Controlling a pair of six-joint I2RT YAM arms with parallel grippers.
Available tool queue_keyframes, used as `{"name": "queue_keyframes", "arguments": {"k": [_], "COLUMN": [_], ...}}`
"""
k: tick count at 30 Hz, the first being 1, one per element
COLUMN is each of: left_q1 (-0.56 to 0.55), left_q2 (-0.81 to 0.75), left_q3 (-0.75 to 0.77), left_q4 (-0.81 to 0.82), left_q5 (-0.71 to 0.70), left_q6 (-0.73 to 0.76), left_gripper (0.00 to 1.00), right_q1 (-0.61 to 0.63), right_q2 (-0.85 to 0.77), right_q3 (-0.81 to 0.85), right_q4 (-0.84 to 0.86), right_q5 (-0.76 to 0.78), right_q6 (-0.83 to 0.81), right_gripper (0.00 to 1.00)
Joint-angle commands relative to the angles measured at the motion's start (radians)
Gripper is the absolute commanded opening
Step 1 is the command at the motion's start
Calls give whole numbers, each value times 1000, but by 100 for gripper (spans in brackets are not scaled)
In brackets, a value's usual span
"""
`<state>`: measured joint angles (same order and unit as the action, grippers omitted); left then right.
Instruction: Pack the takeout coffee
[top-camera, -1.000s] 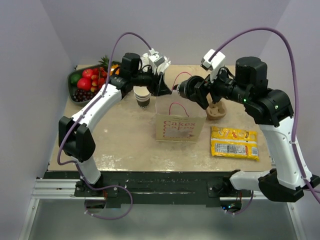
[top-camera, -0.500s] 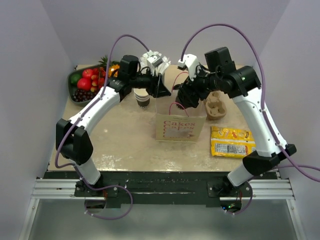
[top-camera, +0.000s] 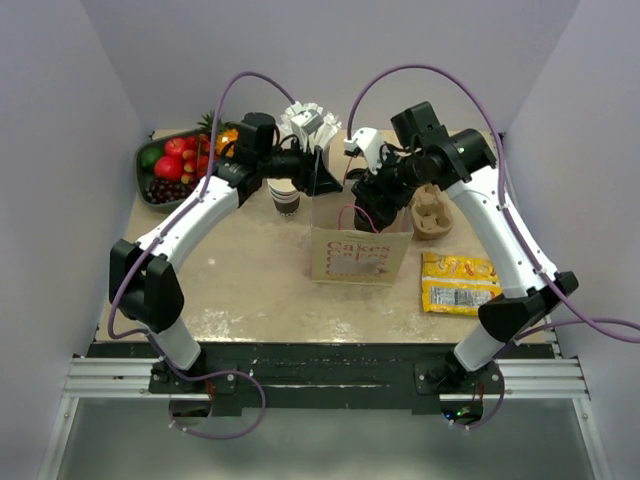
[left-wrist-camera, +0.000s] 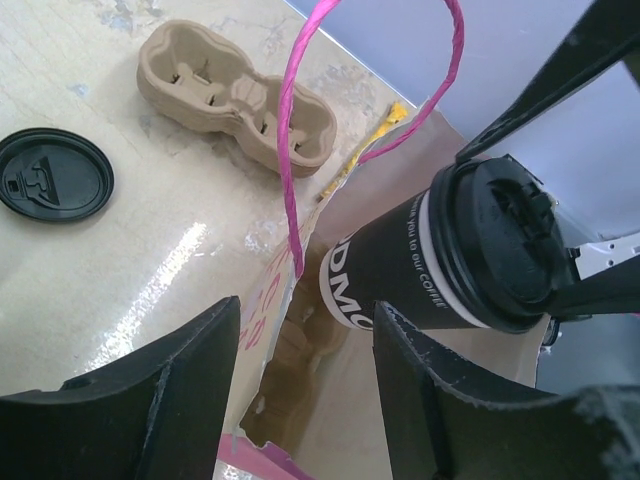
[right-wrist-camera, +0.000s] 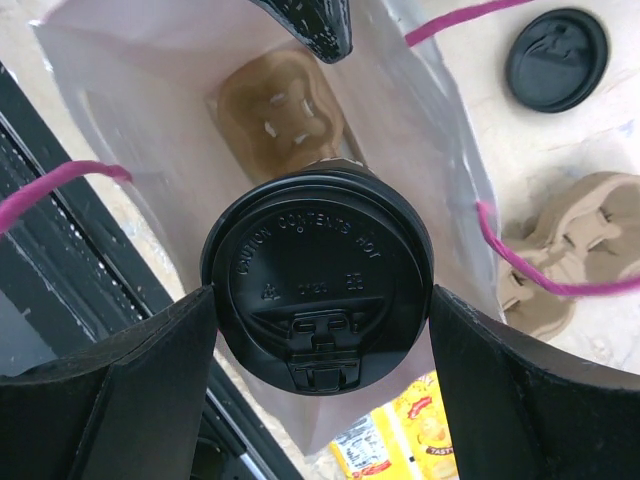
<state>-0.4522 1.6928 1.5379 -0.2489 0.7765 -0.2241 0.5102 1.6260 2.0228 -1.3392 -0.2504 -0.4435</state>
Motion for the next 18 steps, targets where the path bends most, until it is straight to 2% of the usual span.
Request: {"name": "queue_keyframes", "arguments": {"k": [1, 8, 18], "left_q1": [0, 0, 0], "left_q2": [-45, -54, -48], "left_q3": [-15, -21, -24], "left_q4": [39, 34, 37], "left_q5": [4, 4, 9], "left_q6": [-21, -24, -29], "left_gripper": [60, 61, 62], "right_q1": [5, 5, 7], "right_q2": [18, 74, 58], "right_q3": [-33, -64, -236], "right_q4": [-6, 12, 109], "right_q5": [-3, -4, 60], "right_q6": [-17, -11, -43], "right_gripper": [55, 54, 53]}}
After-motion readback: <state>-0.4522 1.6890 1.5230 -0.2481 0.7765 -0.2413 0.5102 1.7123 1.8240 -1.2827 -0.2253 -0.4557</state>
